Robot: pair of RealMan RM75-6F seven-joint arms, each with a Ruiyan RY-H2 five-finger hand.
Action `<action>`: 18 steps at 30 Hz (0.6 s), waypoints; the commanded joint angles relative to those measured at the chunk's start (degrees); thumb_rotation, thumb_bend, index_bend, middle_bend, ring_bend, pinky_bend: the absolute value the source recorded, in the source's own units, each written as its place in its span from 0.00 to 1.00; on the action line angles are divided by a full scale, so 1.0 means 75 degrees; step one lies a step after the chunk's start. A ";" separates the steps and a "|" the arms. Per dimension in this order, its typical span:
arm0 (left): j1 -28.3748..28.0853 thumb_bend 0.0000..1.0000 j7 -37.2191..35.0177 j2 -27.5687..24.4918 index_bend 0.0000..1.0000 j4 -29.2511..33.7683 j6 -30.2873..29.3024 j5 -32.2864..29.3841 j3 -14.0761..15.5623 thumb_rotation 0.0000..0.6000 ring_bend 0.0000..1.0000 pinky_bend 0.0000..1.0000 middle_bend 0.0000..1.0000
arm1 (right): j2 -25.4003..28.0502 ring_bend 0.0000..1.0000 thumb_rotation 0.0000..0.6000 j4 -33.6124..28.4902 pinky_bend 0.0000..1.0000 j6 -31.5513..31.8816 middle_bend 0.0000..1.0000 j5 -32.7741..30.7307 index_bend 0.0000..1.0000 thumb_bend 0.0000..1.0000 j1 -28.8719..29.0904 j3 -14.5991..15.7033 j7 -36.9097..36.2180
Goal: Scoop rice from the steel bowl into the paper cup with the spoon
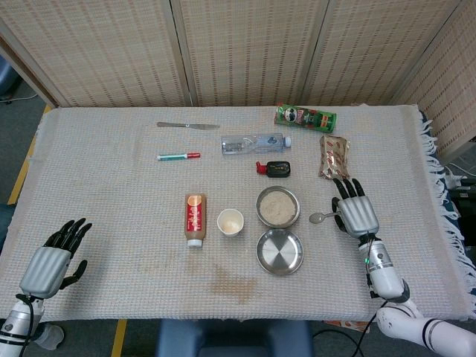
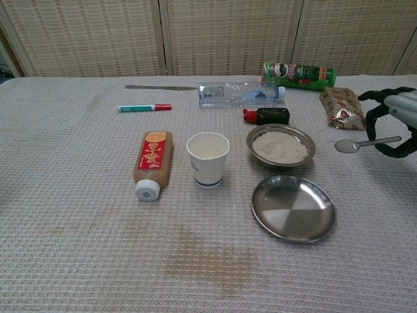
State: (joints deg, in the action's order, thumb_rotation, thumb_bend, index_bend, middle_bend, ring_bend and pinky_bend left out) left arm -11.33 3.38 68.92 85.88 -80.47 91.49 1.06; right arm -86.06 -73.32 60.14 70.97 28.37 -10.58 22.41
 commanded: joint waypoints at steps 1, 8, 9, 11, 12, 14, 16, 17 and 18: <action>-0.0004 0.43 -0.0017 0.0002 0.00 -0.0007 -0.0002 0.0014 0.0004 1.00 0.00 0.21 0.00 | 0.0261 0.00 1.00 -0.0602 0.00 0.0008 0.04 -0.0329 0.62 0.34 0.0482 -0.0383 0.1114; -0.0018 0.43 -0.0001 0.0000 0.00 0.0017 0.0011 0.0040 0.0017 1.00 0.00 0.21 0.00 | -0.0121 0.00 1.00 -0.0500 0.00 0.0011 0.04 -0.0610 0.62 0.34 0.1403 -0.0478 0.3601; -0.0012 0.43 -0.0002 -0.0002 0.00 0.0014 0.0006 0.0033 0.0017 1.00 0.00 0.21 0.00 | -0.0193 0.00 1.00 -0.0460 0.00 -0.0009 0.04 -0.0674 0.62 0.34 0.1488 -0.0474 0.3809; -0.0007 0.43 -0.0012 -0.0002 0.00 0.0017 -0.0021 0.0064 0.0024 1.00 0.00 0.21 0.00 | -0.0397 0.00 1.00 -0.0264 0.00 -0.0083 0.04 -0.0791 0.62 0.34 0.1713 -0.0423 0.4339; -0.0004 0.43 -0.0010 -0.0007 0.00 0.0020 -0.0028 0.0071 0.0028 1.00 0.00 0.21 0.00 | -0.0498 0.00 1.00 -0.0140 0.00 -0.0107 0.04 -0.0834 0.62 0.34 0.1807 -0.0393 0.4567; -0.0004 0.43 -0.0018 -0.0011 0.00 0.0019 -0.0029 0.0094 0.0042 1.00 0.00 0.21 0.00 | -0.0717 0.00 1.00 0.0072 0.00 -0.0150 0.04 -0.0945 0.62 0.34 0.1972 -0.0353 0.4891; -0.0001 0.43 -0.0030 -0.0017 0.00 0.0017 -0.0027 0.0092 0.0048 1.00 0.00 0.21 0.00 | -0.0869 0.00 1.00 0.0192 0.00 -0.0174 0.04 -0.1026 0.62 0.34 0.2078 -0.0340 0.5026; -0.0005 0.43 -0.0047 -0.0016 0.00 0.0002 -0.0019 0.0083 0.0043 1.00 0.00 0.21 0.00 | -0.0949 0.00 1.00 0.0266 0.00 -0.0176 0.04 -0.1034 0.62 0.34 0.2147 -0.0309 0.5128; -0.0009 0.43 -0.0064 -0.0017 0.00 -0.0006 -0.0010 0.0076 0.0040 1.00 0.00 0.21 0.00 | -0.0996 0.00 1.00 0.0319 0.00 -0.0163 0.04 -0.1041 0.62 0.34 0.2186 -0.0287 0.5198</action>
State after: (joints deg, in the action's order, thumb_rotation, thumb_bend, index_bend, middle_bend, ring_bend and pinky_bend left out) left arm -11.39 2.93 68.80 85.87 -80.57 92.08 1.38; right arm -92.39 -71.96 59.12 63.74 43.80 -13.14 60.03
